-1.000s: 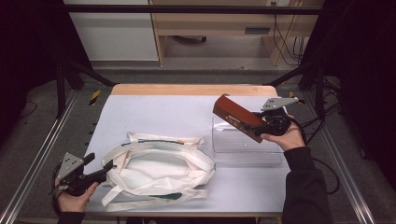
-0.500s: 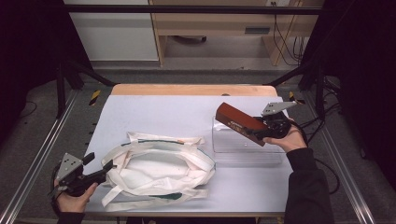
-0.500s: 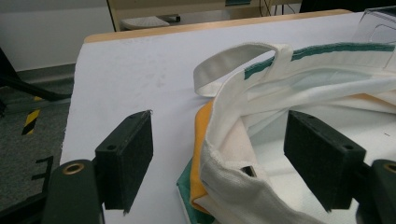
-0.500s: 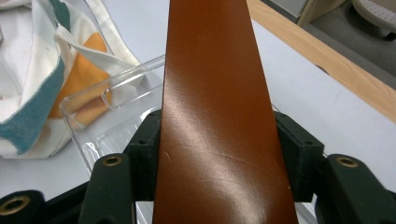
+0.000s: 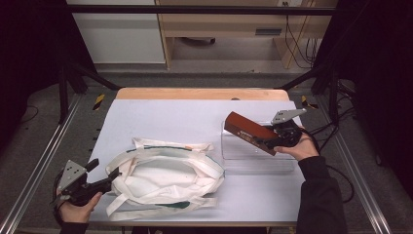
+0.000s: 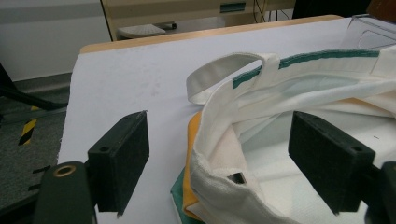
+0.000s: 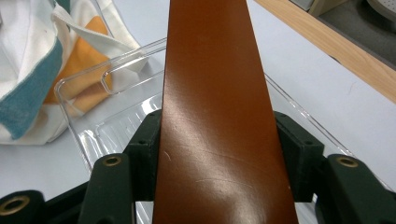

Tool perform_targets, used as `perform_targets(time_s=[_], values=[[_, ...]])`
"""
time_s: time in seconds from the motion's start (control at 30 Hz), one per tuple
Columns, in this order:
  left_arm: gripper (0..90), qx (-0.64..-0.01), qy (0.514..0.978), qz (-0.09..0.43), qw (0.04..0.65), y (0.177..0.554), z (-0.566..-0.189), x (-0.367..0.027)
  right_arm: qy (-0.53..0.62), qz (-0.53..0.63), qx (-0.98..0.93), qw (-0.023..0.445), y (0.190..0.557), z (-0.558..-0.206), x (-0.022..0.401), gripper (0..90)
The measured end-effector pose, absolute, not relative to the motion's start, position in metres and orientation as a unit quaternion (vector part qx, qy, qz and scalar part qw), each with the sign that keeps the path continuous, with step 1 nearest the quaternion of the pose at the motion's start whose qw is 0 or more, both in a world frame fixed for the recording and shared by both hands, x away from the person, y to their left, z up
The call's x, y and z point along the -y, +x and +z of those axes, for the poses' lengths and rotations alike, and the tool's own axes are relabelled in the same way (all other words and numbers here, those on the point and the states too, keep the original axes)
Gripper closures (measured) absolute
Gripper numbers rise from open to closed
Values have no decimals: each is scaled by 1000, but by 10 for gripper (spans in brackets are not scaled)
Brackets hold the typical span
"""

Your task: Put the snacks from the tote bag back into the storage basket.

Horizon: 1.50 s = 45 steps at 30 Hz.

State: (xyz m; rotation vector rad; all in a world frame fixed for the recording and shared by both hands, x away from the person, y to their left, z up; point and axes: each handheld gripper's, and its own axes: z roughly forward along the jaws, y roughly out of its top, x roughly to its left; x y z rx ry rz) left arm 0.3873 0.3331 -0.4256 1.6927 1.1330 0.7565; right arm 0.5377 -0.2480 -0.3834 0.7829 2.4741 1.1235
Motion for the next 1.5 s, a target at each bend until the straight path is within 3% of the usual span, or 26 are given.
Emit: perform_targets(time_s=[1.5], values=[[197, -462, 691, 308, 463, 387, -426, -333, 293, 315, -893, 128, 543, -424, 237, 421]])
